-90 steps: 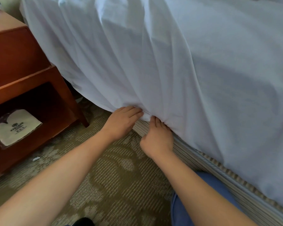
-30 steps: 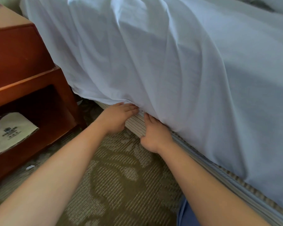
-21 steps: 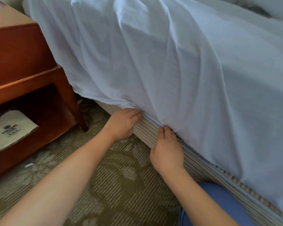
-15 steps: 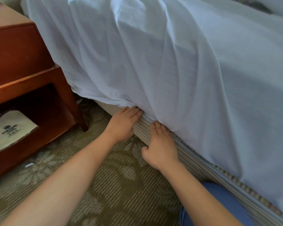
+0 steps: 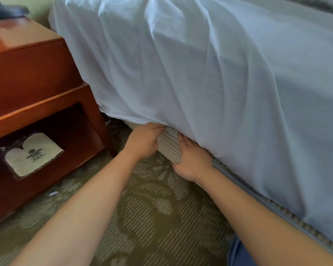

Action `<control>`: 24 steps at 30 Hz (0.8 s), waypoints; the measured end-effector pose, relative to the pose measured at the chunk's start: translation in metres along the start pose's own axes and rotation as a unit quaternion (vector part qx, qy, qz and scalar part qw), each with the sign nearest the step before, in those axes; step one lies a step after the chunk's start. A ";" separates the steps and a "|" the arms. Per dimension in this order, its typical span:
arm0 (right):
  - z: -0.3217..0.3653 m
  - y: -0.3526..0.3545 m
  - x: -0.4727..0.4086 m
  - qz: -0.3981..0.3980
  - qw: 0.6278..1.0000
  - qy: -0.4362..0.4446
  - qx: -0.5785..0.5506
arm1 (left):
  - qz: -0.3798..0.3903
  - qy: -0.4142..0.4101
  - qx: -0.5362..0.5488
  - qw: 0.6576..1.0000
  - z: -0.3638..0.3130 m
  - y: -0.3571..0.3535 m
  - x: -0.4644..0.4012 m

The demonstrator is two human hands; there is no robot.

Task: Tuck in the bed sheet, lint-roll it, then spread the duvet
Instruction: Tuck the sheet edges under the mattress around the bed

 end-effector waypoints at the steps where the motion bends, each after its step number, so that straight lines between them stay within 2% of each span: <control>1: 0.001 0.000 0.000 -0.004 1.000 0.001 0.001 | -0.008 0.024 0.004 1.000 0.000 0.001 0.000; 5: 0.001 -0.002 0.000 -0.015 1.000 0.022 -0.004 | -0.025 0.135 0.006 0.991 0.009 -0.001 0.003; 7: 0.004 -0.004 -0.008 -0.004 0.999 0.040 -0.010 | -0.045 0.146 0.005 0.988 0.014 -0.003 0.007; 10: 0.014 -0.007 -0.028 0.017 0.999 0.043 -0.026 | -0.011 0.145 -0.010 0.989 0.022 -0.009 0.012; 14: 0.025 -0.015 -0.056 0.009 0.999 0.018 -0.037 | 0.043 0.193 -0.034 0.980 0.033 -0.016 0.019; 20: 0.034 -0.033 -0.081 -0.014 0.998 -0.044 -0.042 | -0.046 0.260 0.058 0.963 0.044 -0.012 0.020; 24: 0.032 -0.032 -0.076 -0.005 1.000 -0.003 -0.007 | -0.016 0.298 0.111 0.948 0.041 -0.010 0.023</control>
Point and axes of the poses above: each hand's wrist, its own x-axis away from the middle knuckle, its own y-axis out of the back of the hand, z = x × y, the point moved 3 cm from there along -x, towards the middle knuckle, and after that the axes turned 12 degrees about -z, right-handed, at the moved point
